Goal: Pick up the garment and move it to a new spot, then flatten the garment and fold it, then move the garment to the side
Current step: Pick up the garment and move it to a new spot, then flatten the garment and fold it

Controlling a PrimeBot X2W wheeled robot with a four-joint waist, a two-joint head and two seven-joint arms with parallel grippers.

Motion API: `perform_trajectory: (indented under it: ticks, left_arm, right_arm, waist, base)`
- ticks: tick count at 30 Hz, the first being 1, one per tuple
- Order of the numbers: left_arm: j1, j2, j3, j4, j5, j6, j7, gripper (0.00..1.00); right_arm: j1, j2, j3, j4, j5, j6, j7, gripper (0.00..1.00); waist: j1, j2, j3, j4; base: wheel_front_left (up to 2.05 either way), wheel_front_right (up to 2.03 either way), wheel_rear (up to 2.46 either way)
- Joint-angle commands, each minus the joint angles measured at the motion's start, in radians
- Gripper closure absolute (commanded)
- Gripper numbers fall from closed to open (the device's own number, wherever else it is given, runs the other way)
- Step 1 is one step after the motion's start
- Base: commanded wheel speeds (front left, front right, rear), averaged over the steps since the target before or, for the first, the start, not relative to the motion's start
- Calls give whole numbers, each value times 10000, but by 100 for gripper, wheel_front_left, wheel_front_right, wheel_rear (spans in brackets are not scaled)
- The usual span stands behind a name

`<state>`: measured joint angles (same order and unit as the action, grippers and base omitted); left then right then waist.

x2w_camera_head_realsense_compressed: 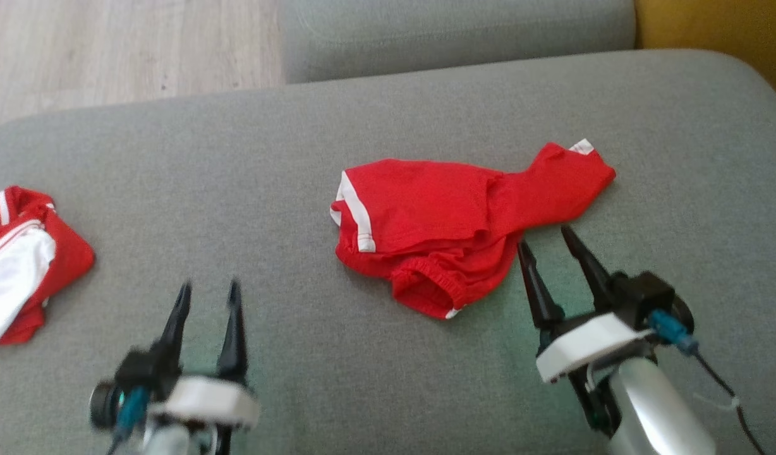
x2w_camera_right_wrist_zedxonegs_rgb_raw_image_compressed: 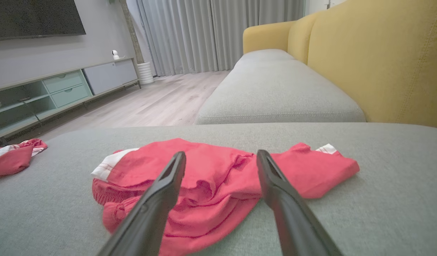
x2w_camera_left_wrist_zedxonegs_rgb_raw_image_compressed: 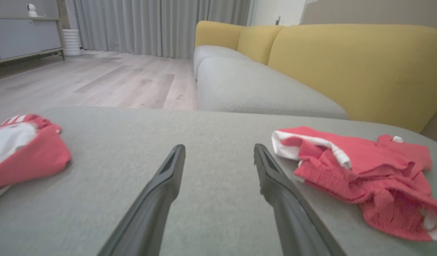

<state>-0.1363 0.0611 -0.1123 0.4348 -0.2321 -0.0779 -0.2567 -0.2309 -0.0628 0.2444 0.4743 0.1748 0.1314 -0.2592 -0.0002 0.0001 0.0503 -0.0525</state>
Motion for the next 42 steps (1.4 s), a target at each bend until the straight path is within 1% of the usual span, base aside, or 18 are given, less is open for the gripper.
perform_trajectory:
  ticks: [1, 3, 6, 11, 14, 19, 23, 30, 39, 40, 41, 42]
  left_arm:
    - [61, 138, 494, -429, 268, 117, -51, 0]
    - [534, 91, 723, -626, 541, 236, -51, 0]
    - [970, 12, 914, -829, 807, 298, -51, 0]
    - [987, -67, 943, -866, 922, 139, -51, 0]
    - [862, -88, 873, -774, 984, 49, -51, 0]
    - [784, -103, 637, -574, 796, -43, -51, 0]
    - [788, -105, 382, -455, 588, -27, -51, 0]
    - [746, -107, 249, -377, 514, -50, -51, 0]
    - [556, -107, 77, -369, 491, -81, -51, 0]
    - [527, -107, 43, -379, 481, -83, -51, 0]
    - [500, -108, 15, -385, 472, -83, -51, 0]
    - [478, -108, 0, -384, 459, -75, -51, 0]
  right_arm:
    - [-65, 125, 157, -230, 37, -7, -26, 0]
    - [65, 125, 184, -177, 85, -7, -26, 0]
    - [163, 125, 181, -147, 94, -7, -26, 0]
    - [78, 125, 221, -122, -27, -7, -26, 0]
    - [-90, 125, 548, -23, -120, -7, -26, 0]
    - [-385, 125, 1331, 592, -60, -7, -26, 0]
    - [-507, 125, 1874, 1214, 9, -7, -26, 0]
    - [-561, 126, 2190, 2116, -37, -7, -26, 0]
    - [-882, 126, 2334, 2755, 228, -7, -26, 0]
    - [-957, 126, 2323, 2813, 272, -7, -26, 46]
    - [-1016, 126, 2283, 2818, 348, -7, -26, 95]
    - [-1044, 126, 2275, 2789, 491, -7, -26, 100]
  waist:
    - [2, -1, -132, 25]
    - [2, -1, -183, 21]
    - [2, -1, -158, 52]
    - [2, -1, 25, 217]
    - [2, -1, 130, 359]
    - [2, -1, 266, 657]
    - [2, -1, 360, 868]
    - [2, -1, 446, 1156]
    - [2, -1, 693, 1380]
    - [2, -1, 733, 1411]
    - [2, -1, 765, 1440]
    - [2, -1, 785, 1459]
  base:
    - [0, 0, 0]
    - [0, 0, 0]
    - [0, 0, 0]
    - [0, 0, 0]
    - [0, 0, 0]
    - [0, 0, 0]
    - [0, 0, 0]
    - [0, 0, 0]
    - [0, 0, 0]
    - [0, 0, 0]
    - [0, 0, 0]
    - [0, 0, 0]
